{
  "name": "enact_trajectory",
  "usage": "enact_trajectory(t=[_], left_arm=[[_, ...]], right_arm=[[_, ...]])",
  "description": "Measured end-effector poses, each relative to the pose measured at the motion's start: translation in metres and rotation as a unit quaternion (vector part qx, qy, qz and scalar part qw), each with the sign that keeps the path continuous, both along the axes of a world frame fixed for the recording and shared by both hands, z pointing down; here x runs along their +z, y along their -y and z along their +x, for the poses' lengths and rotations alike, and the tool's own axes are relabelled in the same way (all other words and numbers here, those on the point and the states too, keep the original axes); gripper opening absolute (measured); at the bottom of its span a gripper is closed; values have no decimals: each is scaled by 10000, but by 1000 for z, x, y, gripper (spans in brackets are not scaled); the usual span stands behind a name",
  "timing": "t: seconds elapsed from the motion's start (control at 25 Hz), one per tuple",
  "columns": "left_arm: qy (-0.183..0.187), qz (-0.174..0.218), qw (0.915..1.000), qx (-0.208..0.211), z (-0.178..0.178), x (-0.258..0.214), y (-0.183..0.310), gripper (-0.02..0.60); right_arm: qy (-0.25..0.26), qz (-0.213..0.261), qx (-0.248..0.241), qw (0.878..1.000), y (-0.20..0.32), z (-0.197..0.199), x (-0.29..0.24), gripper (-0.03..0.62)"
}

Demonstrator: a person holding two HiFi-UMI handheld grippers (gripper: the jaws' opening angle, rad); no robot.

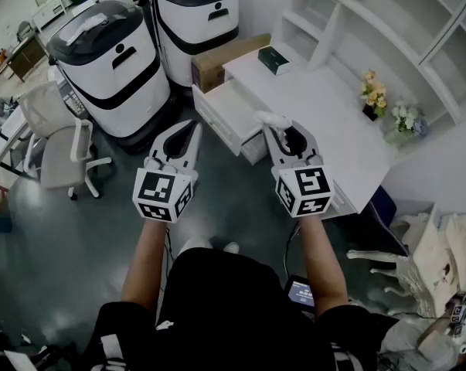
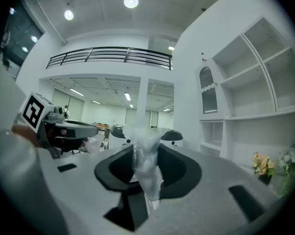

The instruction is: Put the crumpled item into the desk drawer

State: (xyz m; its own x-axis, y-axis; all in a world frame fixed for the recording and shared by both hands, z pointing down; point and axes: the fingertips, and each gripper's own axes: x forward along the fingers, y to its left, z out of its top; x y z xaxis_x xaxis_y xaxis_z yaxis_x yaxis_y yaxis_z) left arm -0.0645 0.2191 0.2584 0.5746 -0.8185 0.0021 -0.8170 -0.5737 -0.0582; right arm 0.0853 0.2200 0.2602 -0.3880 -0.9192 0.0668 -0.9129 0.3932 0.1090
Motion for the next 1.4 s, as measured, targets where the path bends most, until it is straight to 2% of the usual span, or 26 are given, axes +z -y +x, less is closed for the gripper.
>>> enact_trajectory(t=[0.24, 0.44, 0.64, 1.4], left_arm=[[-20, 0, 9999, -103, 0, 0, 3, 8], [201, 102, 9996, -197, 2, 2, 7, 8], [173, 56, 9995, -256, -2, 6, 20, 8], [178, -121, 9996, -197, 13, 18, 133, 8]], right_arm=[[-92, 99, -103, 9999, 0, -1, 1, 115], [-91, 103, -157, 9998, 6, -2, -2, 115], [-107, 66, -159, 9998, 19, -2, 3, 115], [-120, -63, -188, 9997, 125, 9, 16, 117]])
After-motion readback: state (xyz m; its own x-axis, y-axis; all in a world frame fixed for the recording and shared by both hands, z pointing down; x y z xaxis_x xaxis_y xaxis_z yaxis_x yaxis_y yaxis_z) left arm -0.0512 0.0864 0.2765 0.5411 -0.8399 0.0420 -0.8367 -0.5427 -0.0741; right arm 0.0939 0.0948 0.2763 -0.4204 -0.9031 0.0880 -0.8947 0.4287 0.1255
